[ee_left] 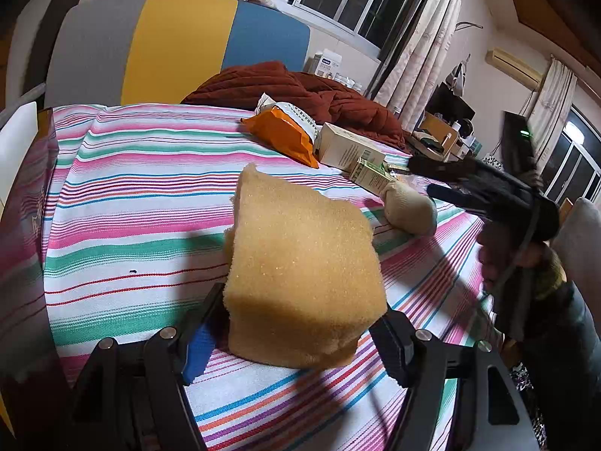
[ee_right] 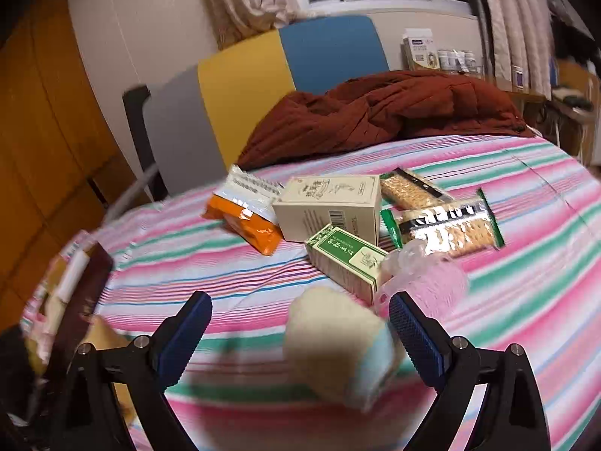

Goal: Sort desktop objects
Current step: 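Grasp the cream mitt with blue cuff with the right tool while the left tool holds the sponge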

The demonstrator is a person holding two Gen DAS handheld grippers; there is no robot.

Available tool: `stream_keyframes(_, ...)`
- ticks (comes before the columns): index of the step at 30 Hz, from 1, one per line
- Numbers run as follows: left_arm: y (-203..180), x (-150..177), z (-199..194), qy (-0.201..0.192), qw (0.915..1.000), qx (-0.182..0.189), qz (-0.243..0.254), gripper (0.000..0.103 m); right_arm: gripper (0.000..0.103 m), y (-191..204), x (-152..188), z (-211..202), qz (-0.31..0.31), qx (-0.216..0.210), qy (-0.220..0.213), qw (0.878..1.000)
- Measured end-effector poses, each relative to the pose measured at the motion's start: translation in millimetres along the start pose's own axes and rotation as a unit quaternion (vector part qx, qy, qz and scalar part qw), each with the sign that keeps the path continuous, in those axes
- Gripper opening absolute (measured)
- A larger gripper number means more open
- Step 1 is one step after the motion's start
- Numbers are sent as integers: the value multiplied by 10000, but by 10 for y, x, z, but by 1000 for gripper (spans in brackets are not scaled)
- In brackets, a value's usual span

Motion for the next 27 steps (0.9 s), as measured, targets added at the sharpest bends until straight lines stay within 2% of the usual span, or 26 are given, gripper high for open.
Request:
stream_keyframes(2, 6, -1, -1, -2, 10000, 23, -19, 73, 98, 13, 48, 147, -78, 75, 454, 9989)
stream_keyframes(4, 10, -2, -3, -5, 10000, 41, -34, 73, 100, 32, 141, 144, -95, 74, 613, 9980)
stream_keyframes(10, 20, -4, -5, -13, 10000, 76, -58, 73, 100, 143, 510, -131, 271, -1135, 772, 9902)
stream_keyframes(14, 27, -7, -10, -15, 9999, 92, -71, 73, 100, 205, 680, -305, 341, -1493, 692, 9858)
stream_keyframes(15, 26, -6, -10, -15, 9999, 87, -67, 73, 100, 202, 708, -357, 362, -1423, 604, 9873)
stream_keyframes(19, 23, -2, -16, -19, 10000, 72, -57, 73, 99, 213, 711, -489, 263, -657, 84, 9975)
stream_keyframes(22, 17, 3, -21, -25, 10000, 58, -48, 73, 93, 225, 644, -490, 181, -148, -196, 9995)
stream_keyframes(27, 26, 12, -35, -39, 9999, 90, -79, 73, 90, 254, 508, -290, 142, 458, -232, 9986)
Point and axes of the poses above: each gripper's, at about its wrist camera, not at the fingertips, and z roughly the way its jaws point, y to its left, x to its underside, the point moved 2 cm from there along z, roughly the way its jaws point, and after that the axes turned 3 degrees about -z, right-handed, at the moved point
